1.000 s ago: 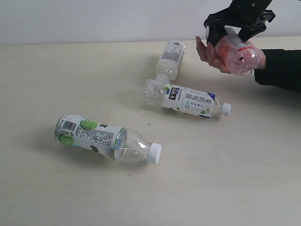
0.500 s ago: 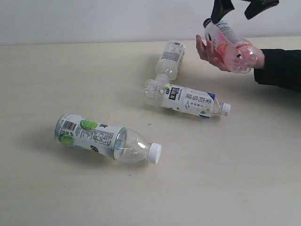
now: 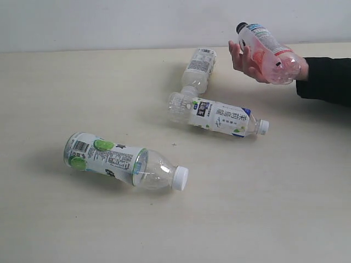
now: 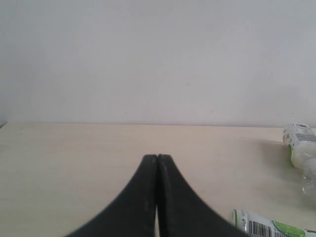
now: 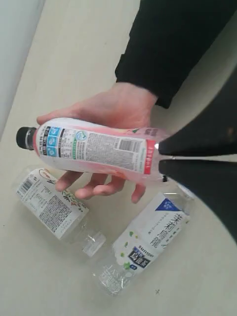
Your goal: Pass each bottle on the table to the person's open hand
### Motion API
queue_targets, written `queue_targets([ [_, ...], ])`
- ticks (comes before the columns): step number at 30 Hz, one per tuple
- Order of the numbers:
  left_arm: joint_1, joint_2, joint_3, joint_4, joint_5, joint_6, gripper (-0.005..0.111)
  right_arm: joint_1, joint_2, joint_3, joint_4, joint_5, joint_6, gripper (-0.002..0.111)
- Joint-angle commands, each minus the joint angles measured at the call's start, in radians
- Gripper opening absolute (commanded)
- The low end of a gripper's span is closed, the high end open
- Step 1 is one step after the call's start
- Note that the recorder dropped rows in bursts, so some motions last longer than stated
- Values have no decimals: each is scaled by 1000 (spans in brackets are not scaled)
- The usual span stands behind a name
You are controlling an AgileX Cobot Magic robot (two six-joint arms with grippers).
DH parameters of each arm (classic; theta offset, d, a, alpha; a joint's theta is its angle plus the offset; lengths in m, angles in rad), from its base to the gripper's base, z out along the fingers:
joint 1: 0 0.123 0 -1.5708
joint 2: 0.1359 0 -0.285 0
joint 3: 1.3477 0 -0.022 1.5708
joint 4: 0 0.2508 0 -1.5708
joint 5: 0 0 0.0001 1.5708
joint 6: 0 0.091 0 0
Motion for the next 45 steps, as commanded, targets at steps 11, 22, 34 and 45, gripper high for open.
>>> queue_targets([
  [11, -2, -7, -1, -3, -7, 1, 0, -4, -877, 899, -54, -541, 35, 0],
  [22, -2, -7, -1, -3, -7, 1, 0, 32, -1443, 1164, -80, -567, 196, 0],
  [34, -2, -7, -1, -3, -7, 1, 0, 32, -1565, 1164, -83, -562, 237, 0],
  [45, -2, -7, -1, -3, -7, 1, 0, 32, -1565, 1164, -84, -556, 237, 0],
])
